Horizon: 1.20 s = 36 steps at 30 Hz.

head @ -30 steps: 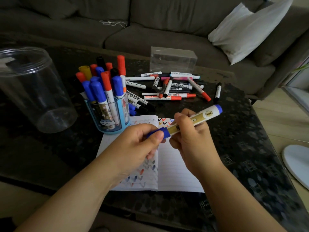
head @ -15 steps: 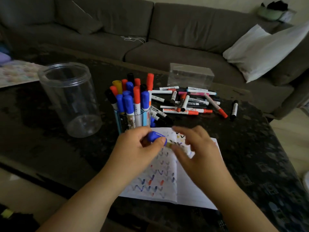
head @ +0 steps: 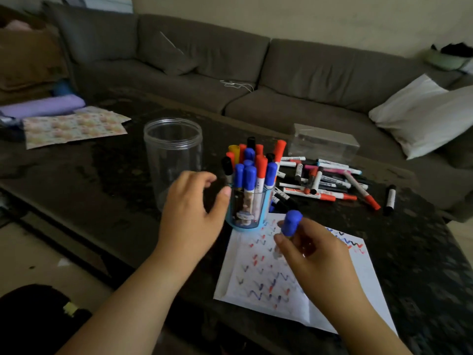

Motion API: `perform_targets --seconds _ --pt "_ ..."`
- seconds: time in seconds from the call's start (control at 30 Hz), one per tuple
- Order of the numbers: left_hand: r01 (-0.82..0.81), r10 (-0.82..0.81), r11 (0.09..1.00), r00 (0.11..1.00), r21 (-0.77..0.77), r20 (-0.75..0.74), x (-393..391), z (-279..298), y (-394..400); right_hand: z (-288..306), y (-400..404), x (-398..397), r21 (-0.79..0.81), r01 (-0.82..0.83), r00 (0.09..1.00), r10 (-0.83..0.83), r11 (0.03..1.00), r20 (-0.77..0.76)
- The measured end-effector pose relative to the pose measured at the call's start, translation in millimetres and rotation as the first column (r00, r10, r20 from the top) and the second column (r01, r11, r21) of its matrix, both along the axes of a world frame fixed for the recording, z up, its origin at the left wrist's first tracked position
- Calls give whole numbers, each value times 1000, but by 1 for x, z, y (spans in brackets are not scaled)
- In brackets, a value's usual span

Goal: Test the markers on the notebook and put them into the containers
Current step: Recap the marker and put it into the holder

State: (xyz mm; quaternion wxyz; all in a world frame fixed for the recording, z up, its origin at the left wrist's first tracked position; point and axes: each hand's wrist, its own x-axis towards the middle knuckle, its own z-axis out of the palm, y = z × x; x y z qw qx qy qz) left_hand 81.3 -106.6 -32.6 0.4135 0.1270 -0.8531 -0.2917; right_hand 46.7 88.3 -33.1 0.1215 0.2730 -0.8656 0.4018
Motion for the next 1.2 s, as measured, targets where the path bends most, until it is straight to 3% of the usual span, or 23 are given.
perform_targets --seconds 0.1,0.2,0.43,0.6,0.77,0.9,1.07,1.2 --pt "-193 196 980 977 -43 89 9 -3 -20 5 -3 7 -54 6 995 0 999 102" --pt "-270 266 963 945 -6 191 12 2 -34 15 -6 15 -76 -11 977 27 997 211" --pt "-224 199 973 941 60 274 -3 45 -63 43 -5 27 -181 -34 947 89 983 308" --pt "-165 87 969 922 183 377 -10 62 -72 55 -4 32 -151 -21 945 69 988 320" --pt "-83 32 985 950 153 310 21 60 -68 76 -10 40 -229 7 970 49 973 238" --pt "3 -28 997 951 80 308 57 54 -63 106 -33 47 -329 -101 981 150 939 125" --pt "92 -85 996 953 -7 292 94 54 -57 122 -77 50 -67 -215 974 219 974 62" --pt "87 -81 996 963 -12 255 109 59 -46 114 -97 51 148 -227 970 211 963 116"
